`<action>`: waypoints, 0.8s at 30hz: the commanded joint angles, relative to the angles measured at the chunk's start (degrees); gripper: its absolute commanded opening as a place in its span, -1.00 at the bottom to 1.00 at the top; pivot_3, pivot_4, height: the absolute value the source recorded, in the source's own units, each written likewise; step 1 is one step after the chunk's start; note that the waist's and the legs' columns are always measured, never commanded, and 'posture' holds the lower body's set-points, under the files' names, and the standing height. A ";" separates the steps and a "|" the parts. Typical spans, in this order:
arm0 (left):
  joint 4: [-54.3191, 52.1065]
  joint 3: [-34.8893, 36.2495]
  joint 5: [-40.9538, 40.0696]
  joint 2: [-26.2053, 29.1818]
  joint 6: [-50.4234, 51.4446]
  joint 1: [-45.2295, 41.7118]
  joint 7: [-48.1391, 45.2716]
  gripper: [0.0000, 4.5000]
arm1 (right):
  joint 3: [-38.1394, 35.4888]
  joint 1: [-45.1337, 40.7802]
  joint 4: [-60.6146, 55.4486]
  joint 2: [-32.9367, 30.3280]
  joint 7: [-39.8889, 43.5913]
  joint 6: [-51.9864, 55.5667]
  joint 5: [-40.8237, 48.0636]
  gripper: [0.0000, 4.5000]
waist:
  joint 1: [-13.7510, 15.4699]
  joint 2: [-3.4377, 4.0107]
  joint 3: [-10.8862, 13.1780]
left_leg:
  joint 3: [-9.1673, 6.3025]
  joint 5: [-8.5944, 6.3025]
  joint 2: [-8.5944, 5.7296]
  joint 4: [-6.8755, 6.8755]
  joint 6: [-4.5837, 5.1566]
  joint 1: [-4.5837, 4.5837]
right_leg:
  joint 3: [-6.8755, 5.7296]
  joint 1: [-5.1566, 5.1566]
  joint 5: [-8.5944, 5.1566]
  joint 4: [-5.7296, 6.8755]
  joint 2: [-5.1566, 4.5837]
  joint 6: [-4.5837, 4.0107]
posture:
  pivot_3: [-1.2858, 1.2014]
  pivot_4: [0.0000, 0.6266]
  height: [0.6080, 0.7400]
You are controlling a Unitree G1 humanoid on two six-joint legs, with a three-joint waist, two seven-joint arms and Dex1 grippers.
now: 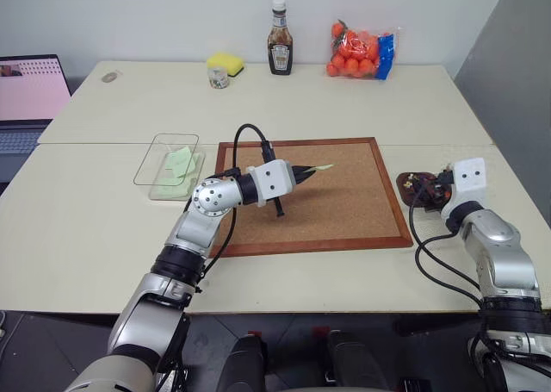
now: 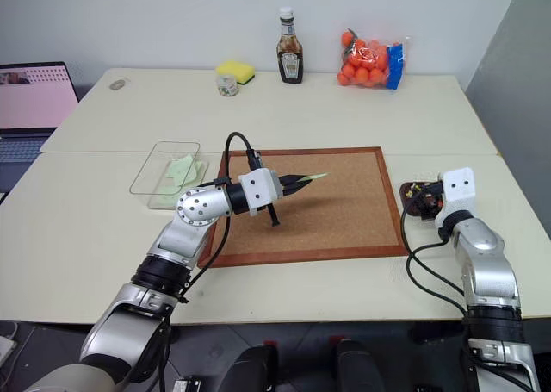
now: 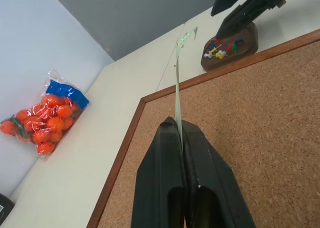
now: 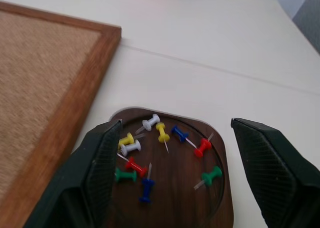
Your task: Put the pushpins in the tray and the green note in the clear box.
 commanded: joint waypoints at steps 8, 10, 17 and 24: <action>-16.97 11.74 -2.42 5.42 22.73 2.21 9.17 -1.00 | 10.55 3.18 -30.35 -3.15 14.78 5.83 10.15 0.61 | -0.72 0.02 0.02 | -0.03 0.00 0.08 0.00 0.00 0.02 | -0.03 -0.02 -0.01 0.01 0.06 0.01 | 0.03 -0.52 1.00; -23.09 14.81 -2.21 7.41 30.36 4.70 11.17 -1.00 | 15.16 -1.13 -29.87 -1.82 17.36 7.39 11.36 0.61 | -0.91 0.01 0.02 | -0.06 0.00 0.11 0.00 0.00 0.02 | -0.05 -0.01 -0.01 0.01 0.09 0.01 | 0.03 -0.52 1.00; -31.39 22.09 -0.90 12.56 46.28 10.43 17.38 -1.00 | 26.14 -12.98 -19.45 4.58 22.15 7.47 9.54 0.61 | -0.90 -0.02 0.04 | -0.15 0.00 0.13 0.01 -0.01 0.02 | -0.03 0.00 -0.01 0.01 0.08 0.00 | 0.03 -0.52 1.00; -27.30 26.54 0.04 12.92 54.09 11.55 25.41 -1.00 | 30.27 -21.89 -7.80 12.88 21.55 2.52 4.91 0.61 | -0.07 -0.06 0.05 | -0.14 0.00 0.09 0.01 -0.01 0.00 | -0.05 -0.04 0.00 0.00 -0.01 -0.01 | 0.03 -0.52 1.00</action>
